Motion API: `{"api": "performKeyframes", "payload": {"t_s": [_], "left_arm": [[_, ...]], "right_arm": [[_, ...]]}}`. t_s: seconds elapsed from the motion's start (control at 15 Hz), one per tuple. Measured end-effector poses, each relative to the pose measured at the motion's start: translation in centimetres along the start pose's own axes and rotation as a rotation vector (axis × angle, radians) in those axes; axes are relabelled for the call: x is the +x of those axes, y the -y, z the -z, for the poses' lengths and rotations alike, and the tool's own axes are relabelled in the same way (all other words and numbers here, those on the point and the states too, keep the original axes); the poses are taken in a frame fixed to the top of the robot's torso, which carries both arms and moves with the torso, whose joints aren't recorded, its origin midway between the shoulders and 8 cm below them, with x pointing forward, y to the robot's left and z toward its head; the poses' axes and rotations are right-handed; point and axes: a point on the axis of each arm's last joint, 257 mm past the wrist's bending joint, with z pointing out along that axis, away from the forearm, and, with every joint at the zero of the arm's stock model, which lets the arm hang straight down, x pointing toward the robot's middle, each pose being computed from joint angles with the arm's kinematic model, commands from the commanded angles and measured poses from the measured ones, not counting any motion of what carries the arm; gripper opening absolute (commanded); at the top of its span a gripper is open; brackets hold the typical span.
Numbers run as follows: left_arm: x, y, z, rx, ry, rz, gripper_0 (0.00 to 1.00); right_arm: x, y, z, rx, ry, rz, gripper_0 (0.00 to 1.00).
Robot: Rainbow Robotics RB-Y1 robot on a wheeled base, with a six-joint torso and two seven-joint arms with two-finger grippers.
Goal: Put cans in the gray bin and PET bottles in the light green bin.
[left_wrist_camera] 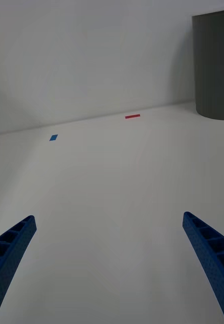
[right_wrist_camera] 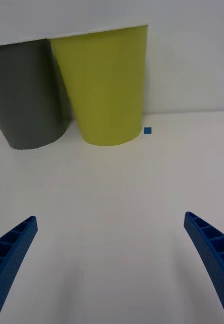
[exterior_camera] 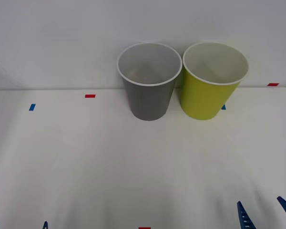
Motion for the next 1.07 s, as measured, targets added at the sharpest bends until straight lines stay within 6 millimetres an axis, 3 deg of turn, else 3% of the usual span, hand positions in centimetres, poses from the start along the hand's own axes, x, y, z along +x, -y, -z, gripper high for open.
{"api": "performKeyframes", "payload": {"t_s": [0.2,0.53,1.07], "left_arm": [[0.0,0.0,0.0,0.000,0.000,0.000,1.00],[0.0,0.0,0.0,0.000,0.000,0.000,1.00],[0.0,0.0,0.0,0.000,0.000,0.000,1.00]], "right_arm": [[1.0,-1.0,1.0,-0.021,-0.035,-0.072,1.00],[1.8,-1.2,2.1,-0.028,-0.062,-0.048,1.00],[1.9,-1.2,2.2,-0.027,-0.065,-0.047,1.00]]}}
